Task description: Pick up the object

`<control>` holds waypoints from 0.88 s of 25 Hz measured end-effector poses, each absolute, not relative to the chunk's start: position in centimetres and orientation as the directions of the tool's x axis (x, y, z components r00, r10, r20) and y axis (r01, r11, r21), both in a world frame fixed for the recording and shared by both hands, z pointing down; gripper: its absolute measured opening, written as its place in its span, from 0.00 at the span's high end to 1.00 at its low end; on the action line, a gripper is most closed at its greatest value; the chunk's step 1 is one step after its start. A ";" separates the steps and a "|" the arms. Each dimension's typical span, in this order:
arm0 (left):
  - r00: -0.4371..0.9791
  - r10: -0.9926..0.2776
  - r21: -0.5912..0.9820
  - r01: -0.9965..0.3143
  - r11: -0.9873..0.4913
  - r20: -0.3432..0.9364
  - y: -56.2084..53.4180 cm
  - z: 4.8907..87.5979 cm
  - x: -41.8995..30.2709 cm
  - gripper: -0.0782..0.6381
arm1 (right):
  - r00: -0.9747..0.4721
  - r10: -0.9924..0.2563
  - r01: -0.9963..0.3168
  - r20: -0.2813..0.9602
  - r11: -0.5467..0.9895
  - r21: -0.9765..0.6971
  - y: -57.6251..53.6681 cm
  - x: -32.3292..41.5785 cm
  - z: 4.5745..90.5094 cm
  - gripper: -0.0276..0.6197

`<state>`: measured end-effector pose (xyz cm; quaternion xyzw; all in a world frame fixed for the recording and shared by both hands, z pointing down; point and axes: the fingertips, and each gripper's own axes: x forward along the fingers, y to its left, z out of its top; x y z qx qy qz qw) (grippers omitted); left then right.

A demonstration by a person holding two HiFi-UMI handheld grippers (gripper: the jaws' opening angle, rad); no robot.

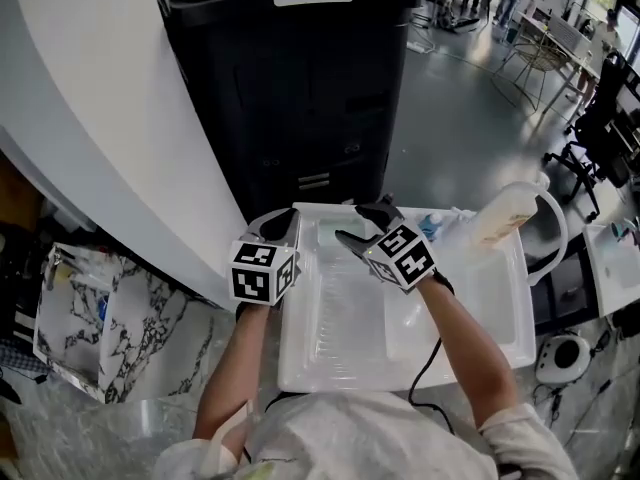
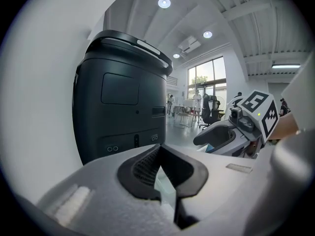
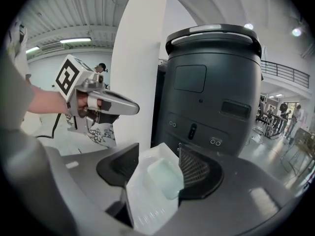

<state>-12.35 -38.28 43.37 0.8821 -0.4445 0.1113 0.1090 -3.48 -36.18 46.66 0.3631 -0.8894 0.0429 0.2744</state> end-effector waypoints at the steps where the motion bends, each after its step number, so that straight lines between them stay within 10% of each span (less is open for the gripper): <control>1: 0.589 -0.754 0.093 -0.802 -0.590 0.292 -38.5 43.4 -12.4 0.88 | -0.578 -0.620 -0.666 0.531 0.734 0.132 -36.3 -3.6 46.9 0.57; 22: 0.649 -0.710 0.122 -0.755 -0.644 0.274 -38.4 45.0 -13.3 0.88 | -0.447 -0.499 -0.528 0.742 0.817 0.231 -35.4 -4.5 53.3 0.57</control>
